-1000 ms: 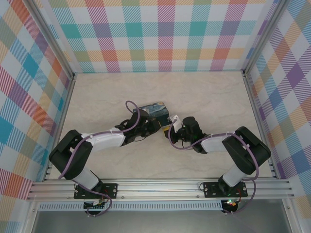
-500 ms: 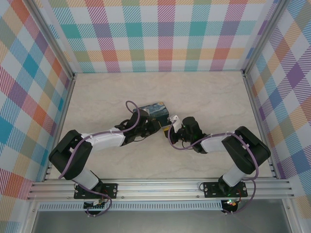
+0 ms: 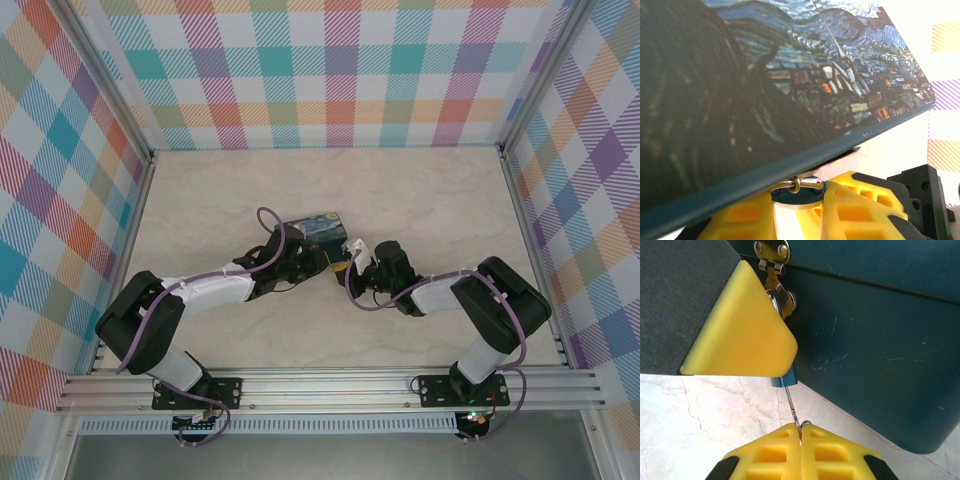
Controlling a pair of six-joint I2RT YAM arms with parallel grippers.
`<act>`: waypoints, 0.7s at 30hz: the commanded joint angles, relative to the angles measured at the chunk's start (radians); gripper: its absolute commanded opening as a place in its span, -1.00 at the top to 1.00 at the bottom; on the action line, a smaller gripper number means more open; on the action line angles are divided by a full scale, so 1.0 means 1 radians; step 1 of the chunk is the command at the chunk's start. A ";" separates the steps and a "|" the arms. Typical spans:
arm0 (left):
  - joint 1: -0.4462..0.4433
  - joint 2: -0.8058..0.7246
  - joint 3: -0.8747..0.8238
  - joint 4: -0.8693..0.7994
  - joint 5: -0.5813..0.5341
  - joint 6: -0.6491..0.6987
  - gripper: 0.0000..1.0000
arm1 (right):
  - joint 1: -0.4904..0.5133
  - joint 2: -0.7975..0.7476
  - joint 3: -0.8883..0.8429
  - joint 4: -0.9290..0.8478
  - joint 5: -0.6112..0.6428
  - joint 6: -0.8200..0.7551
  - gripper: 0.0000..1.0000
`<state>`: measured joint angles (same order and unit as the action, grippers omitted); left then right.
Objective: Unlock the padlock with the key
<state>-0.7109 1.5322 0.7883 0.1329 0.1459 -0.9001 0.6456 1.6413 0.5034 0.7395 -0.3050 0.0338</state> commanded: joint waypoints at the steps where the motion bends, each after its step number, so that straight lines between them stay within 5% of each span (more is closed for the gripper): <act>1: -0.019 -0.023 0.019 0.008 0.113 0.012 0.59 | -0.006 -0.004 0.046 0.146 -0.019 0.004 0.86; 21: -0.009 -0.003 0.007 0.010 0.123 0.041 0.59 | -0.057 -0.009 0.057 0.140 -0.160 0.082 0.89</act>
<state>-0.7090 1.5318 0.7883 0.1432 0.1650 -0.8917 0.5961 1.6413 0.5034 0.7406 -0.4065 0.0875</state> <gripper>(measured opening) 0.208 0.058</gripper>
